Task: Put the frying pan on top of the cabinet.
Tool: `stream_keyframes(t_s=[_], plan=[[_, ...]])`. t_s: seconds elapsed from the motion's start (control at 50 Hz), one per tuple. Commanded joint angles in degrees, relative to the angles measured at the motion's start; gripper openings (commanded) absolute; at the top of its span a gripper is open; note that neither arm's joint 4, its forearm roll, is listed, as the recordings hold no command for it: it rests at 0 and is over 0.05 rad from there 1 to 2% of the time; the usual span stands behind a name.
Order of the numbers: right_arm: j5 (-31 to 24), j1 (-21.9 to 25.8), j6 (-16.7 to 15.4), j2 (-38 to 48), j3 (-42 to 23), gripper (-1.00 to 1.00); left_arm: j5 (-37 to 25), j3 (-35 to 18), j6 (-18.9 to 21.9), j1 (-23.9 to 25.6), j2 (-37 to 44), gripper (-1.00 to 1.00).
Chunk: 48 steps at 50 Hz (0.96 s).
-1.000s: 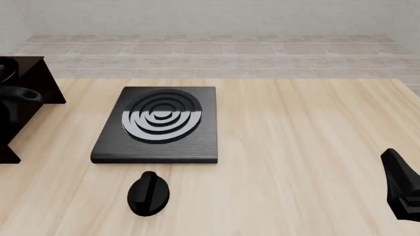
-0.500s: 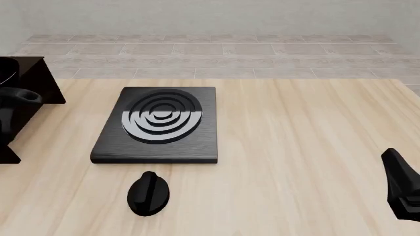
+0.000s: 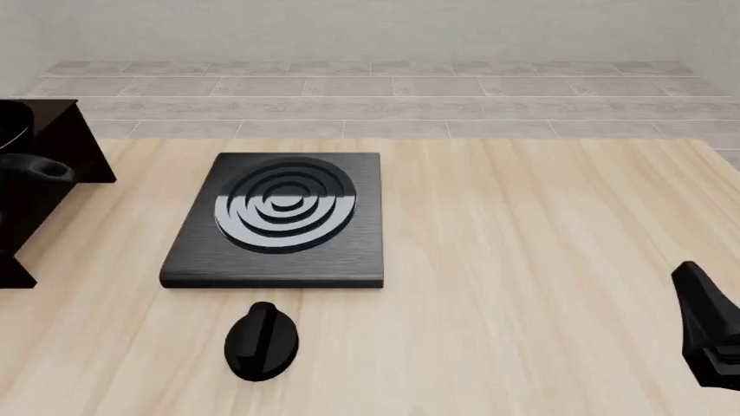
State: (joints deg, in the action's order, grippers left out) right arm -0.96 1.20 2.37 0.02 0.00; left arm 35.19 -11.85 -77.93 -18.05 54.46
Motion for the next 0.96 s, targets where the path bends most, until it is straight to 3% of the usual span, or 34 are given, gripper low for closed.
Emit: stream_keyframes(t_s=[0.02,0.22,0.42,0.72,0.96], plan=[[0.13,0.02,-0.21,0.0,0.0,1.0,-3.35,2.37,0.05,-0.43,-6.27,1.0],[0.32,-0.03,-0.27,0.0,0.0,1.0,-10.97,4.08,0.28,-0.44,-15.57,1.0],[0.46,-0.05,-0.42,0.0,0.0,1.0,-23.6,4.39,0.64,-0.12,-29.28,1.0],[1.26,-0.19,-0.16,-0.01,0.0,1.0,-51.22,0.54,1.93,-2.02,-53.82,1.0],[2.17,0.19,-0.21,-0.01,0.0,1.0,-58.0,-5.56,3.24,-3.12,-54.45,1.0]])
